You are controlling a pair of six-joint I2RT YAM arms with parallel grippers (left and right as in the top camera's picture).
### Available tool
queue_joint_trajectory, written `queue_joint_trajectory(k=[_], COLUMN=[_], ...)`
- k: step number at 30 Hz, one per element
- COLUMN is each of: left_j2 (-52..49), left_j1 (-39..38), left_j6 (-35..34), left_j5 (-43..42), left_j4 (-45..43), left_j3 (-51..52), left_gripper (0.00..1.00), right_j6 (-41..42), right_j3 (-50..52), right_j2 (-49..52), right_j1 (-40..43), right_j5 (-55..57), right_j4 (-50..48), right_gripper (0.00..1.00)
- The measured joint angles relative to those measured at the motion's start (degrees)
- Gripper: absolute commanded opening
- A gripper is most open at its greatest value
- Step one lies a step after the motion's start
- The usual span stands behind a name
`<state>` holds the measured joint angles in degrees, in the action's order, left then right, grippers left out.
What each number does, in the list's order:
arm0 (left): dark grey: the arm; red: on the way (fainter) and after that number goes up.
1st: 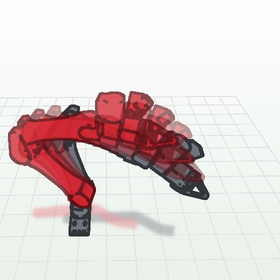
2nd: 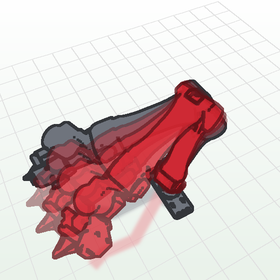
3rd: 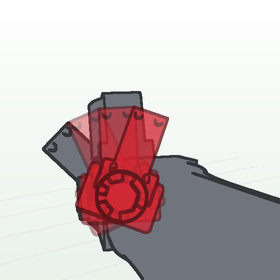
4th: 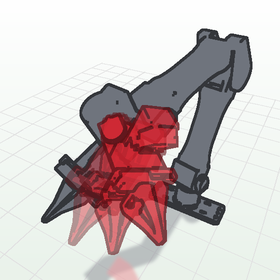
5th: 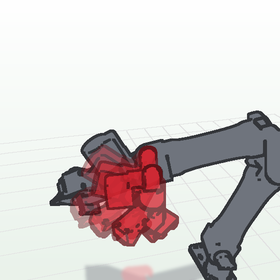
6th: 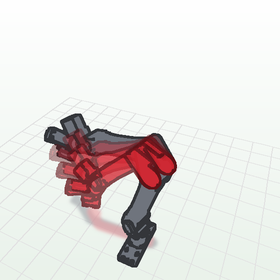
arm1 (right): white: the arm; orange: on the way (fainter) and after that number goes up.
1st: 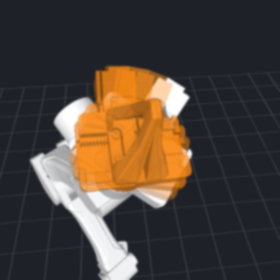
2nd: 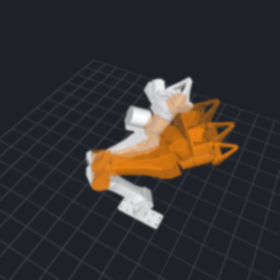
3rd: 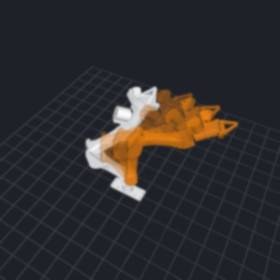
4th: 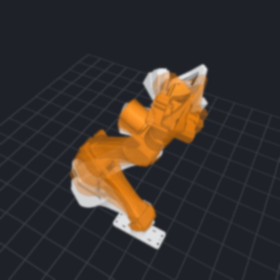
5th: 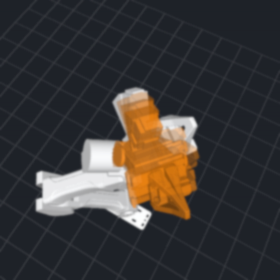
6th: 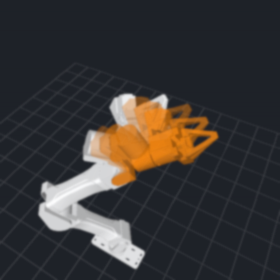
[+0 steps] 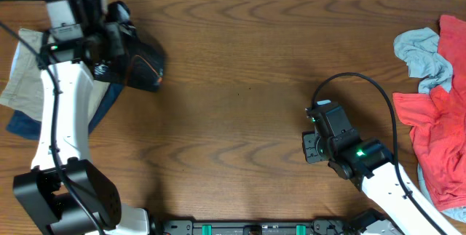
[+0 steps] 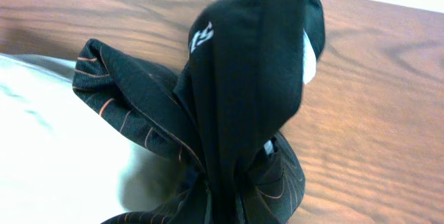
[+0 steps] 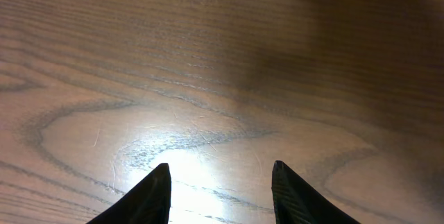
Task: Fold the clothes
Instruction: 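Carry the jersey with the left gripper onto the left clothing stack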
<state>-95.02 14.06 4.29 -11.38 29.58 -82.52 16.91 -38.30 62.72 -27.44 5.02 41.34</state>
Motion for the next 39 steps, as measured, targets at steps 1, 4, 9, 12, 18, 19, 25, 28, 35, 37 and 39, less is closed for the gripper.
queue_joint_trajectory(k=[1, 4, 9, 12, 18, 19, 25, 28, 35, 37, 39], left_j2=[0.00, 0.00, -0.04, -0.87, -7.13, -8.20, -9.05, -7.30, -0.13, 1.51, 2.10], left_j1=[1.01, 4.76, 12.61, 17.88, 24.85, 25.44, 27.10, 26.80, 23.12, 20.63, 17.75], left_j6=[0.00, -1.16, -4.61, -7.39, -12.15, -13.03, -15.34, -16.04, -16.28, -16.26, -16.15], left_j5=[-0.02, 0.15, 1.55, 1.92, 2.80, 2.71, -2.49, -5.97, -11.30, -11.43, -9.99], left_j4=[-0.79, -3.54, -5.01, -5.09, -4.00, -4.02, -6.67, -7.91, -7.48, -4.92, -0.11], left_j3=[-0.02, -0.02, -0.02, -0.02, -0.11, -0.11, -0.11, -0.11, -0.15, -0.31, -0.76], left_gripper=[0.06, 0.06, 0.06, 0.15, 0.98, 0.98, 0.98, 0.98, 0.98, 0.98, 0.98], right_j6=[0.00, 0.00, 0.00, 0.00, 0.00, 0.00, 0.00, 0.00, 0.07, -0.02, -0.04], right_j3=[0.00, 0.00, 0.00, 0.00, 0.00, 0.00, 0.00, 0.00, 0.00, 0.00, 0.00], right_j2=[0.00, 0.00, 0.00, 0.00, 0.00, 0.00, 0.00, 0.00, 0.00, 0.00, 0.00], right_j1=[0.00, 0.00, 0.35, 0.70, 1.07, 1.07, 1.09, 1.09, 1.09, 1.09, 1.09], right_j5=[0.02, 0.04, 0.17, 0.22, 0.42, 0.44, 0.44, 0.44, 0.59, 0.44, 0.39], right_j4=[0.02, 0.02, 0.02, 0.00, 0.13, 0.28, 0.72, 0.74, -1.01, -1.97, -2.05], right_gripper=[0.45, 0.45, 0.45, 0.45, 0.46, 0.46, 0.46, 0.48, 0.64, 0.65, 0.66])
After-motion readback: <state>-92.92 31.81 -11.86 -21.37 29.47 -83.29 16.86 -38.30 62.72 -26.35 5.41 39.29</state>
